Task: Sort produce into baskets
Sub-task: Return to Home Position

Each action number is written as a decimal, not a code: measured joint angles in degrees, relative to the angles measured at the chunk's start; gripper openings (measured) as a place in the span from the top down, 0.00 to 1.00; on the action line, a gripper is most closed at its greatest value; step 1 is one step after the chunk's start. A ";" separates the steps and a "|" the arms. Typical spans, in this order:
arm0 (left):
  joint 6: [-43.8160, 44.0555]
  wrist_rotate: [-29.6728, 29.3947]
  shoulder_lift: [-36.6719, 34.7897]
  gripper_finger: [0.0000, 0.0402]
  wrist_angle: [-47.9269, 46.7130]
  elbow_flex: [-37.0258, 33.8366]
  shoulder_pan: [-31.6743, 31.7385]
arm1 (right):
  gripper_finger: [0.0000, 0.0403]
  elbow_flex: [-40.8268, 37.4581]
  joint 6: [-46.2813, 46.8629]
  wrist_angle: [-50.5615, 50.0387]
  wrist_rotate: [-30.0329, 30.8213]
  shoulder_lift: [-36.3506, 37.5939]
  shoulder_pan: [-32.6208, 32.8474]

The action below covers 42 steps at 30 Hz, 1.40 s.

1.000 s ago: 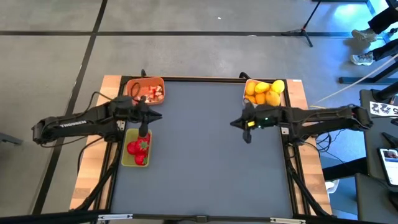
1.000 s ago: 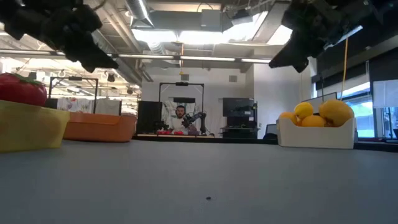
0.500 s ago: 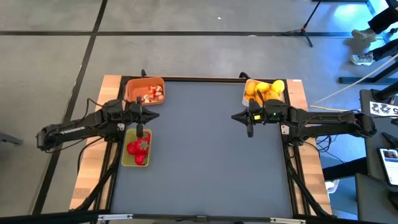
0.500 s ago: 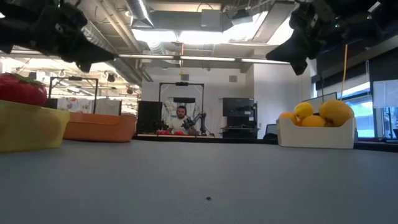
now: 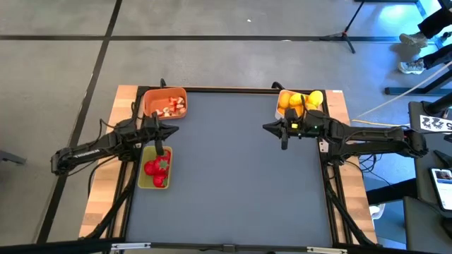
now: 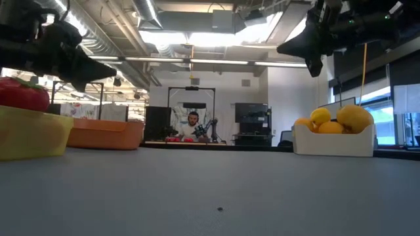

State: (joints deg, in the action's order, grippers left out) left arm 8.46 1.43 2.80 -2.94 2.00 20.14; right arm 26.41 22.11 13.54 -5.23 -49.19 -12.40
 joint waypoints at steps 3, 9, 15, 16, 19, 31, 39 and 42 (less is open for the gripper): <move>0.16 -0.05 -2.81 0.99 -0.01 -0.06 -0.89 | 0.99 0.01 -0.72 -0.22 -2.18 0.06 0.01; -3.31 -0.26 -2.60 1.00 0.06 -0.11 -1.57 | 0.99 -0.66 -7.95 -0.92 -5.93 0.42 0.87; -2.52 -0.31 -2.29 0.97 -0.07 -0.11 -1.57 | 0.99 -6.54 -8.85 0.21 -4.74 5.21 0.73; -2.73 -0.33 -2.28 0.97 -0.11 -0.11 -1.57 | 0.99 -7.50 -8.83 -0.15 -3.86 6.42 0.75; -2.79 -0.33 -2.25 0.96 -0.13 -0.11 -1.57 | 0.99 -10.30 -9.04 -1.25 -3.27 11.81 0.76; -2.84 -0.33 -2.25 0.96 -0.22 -0.09 -1.57 | 0.99 -22.44 -5.91 -1.69 9.86 30.10 0.75; -2.76 -0.33 -2.25 0.98 -0.24 -0.07 -1.57 | 0.99 -25.68 -6.29 -4.06 7.24 37.24 0.76; -2.58 -0.33 -2.25 0.98 -0.24 -0.07 -1.57 | 0.99 -25.70 -6.34 -7.95 7.14 39.55 0.76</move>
State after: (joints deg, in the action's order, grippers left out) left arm 5.89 1.10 0.56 -3.18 1.93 18.57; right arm 0.70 15.77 5.59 1.91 -9.64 -11.64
